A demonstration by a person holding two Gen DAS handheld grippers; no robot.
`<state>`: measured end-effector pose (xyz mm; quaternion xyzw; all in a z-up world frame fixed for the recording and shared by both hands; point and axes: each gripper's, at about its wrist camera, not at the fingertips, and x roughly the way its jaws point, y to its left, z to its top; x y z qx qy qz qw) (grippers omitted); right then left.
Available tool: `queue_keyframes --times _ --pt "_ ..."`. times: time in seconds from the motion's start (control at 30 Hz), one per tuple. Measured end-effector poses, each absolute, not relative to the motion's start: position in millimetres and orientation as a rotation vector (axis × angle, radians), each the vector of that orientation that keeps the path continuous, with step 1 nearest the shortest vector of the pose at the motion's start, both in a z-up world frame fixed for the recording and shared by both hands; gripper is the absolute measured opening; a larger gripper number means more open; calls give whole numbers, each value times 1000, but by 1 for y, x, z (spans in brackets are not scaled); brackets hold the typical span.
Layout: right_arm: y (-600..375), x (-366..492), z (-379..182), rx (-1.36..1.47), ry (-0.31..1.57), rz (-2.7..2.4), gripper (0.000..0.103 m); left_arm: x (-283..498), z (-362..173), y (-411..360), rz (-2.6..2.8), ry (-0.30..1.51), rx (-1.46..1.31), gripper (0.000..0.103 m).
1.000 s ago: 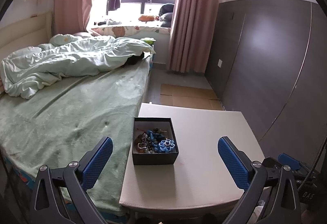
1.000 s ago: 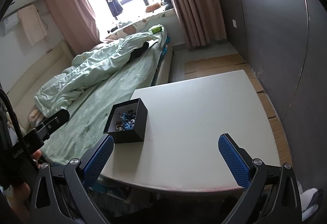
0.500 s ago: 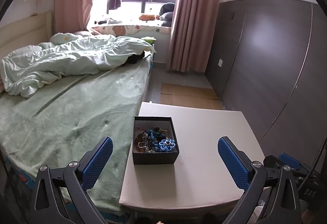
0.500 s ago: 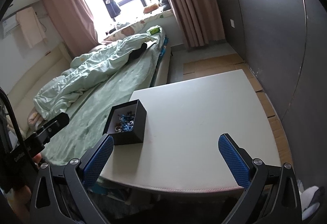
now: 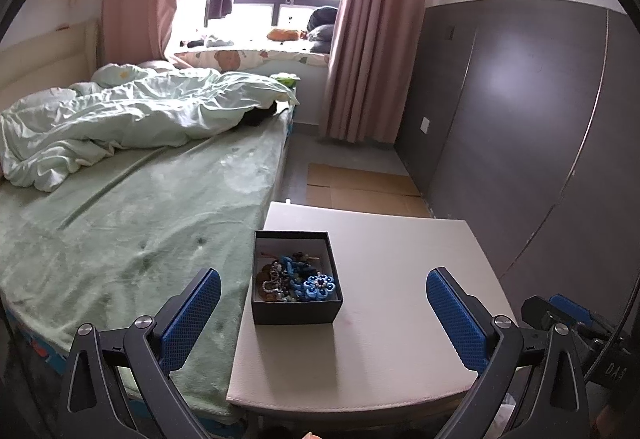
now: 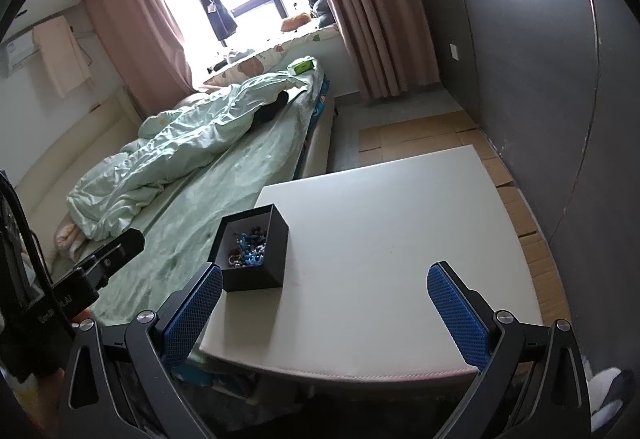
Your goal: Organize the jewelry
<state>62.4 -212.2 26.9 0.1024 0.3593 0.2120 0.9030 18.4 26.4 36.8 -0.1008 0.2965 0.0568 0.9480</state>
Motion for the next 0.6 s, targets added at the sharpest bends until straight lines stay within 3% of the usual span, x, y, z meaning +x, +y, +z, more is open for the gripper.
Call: queue_keyframes --times 0.6 --pt "-210 64 24 221 771 425 103 19 36 24 105 600 -210 103"
